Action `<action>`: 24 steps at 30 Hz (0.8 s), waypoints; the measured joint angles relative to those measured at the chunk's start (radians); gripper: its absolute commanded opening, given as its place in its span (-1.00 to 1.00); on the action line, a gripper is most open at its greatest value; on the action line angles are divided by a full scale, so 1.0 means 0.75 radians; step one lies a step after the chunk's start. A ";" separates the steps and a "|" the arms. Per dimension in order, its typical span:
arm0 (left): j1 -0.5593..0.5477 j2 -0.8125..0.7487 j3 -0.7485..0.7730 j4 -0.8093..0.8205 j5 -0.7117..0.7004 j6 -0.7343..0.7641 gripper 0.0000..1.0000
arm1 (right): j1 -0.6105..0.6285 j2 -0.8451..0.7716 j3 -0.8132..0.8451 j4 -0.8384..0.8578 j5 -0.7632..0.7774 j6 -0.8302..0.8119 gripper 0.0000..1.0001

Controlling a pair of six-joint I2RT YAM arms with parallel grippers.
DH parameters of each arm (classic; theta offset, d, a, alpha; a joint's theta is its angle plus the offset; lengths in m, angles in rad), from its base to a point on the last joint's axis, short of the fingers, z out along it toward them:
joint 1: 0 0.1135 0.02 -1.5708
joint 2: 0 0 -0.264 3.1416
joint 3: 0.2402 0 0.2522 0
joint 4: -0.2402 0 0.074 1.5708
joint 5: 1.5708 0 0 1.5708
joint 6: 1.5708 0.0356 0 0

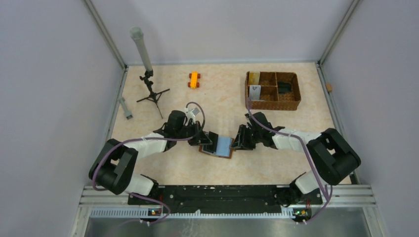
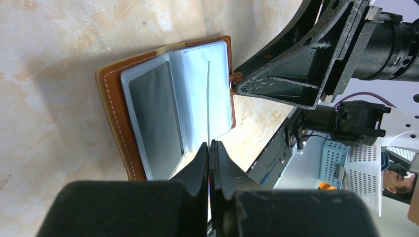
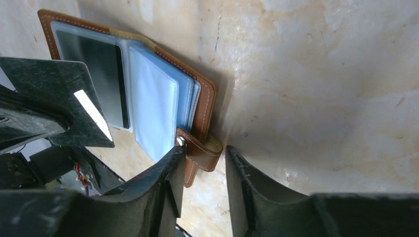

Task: Put the credit cards into the card holder
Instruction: Insert the credit card into the card holder.

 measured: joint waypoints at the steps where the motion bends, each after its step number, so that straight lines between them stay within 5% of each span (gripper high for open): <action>1: 0.005 0.000 0.000 0.000 0.001 0.001 -1.00 | 0.001 0.007 0.000 0.009 0.001 0.006 -0.42; 10: 0.048 0.004 -0.011 0.001 0.013 0.002 -1.00 | 0.003 0.049 0.000 0.042 0.039 0.040 -1.00; 24: 0.053 0.114 -0.051 0.024 0.050 -0.030 -1.00 | 0.017 0.051 0.012 0.020 0.074 0.039 -1.00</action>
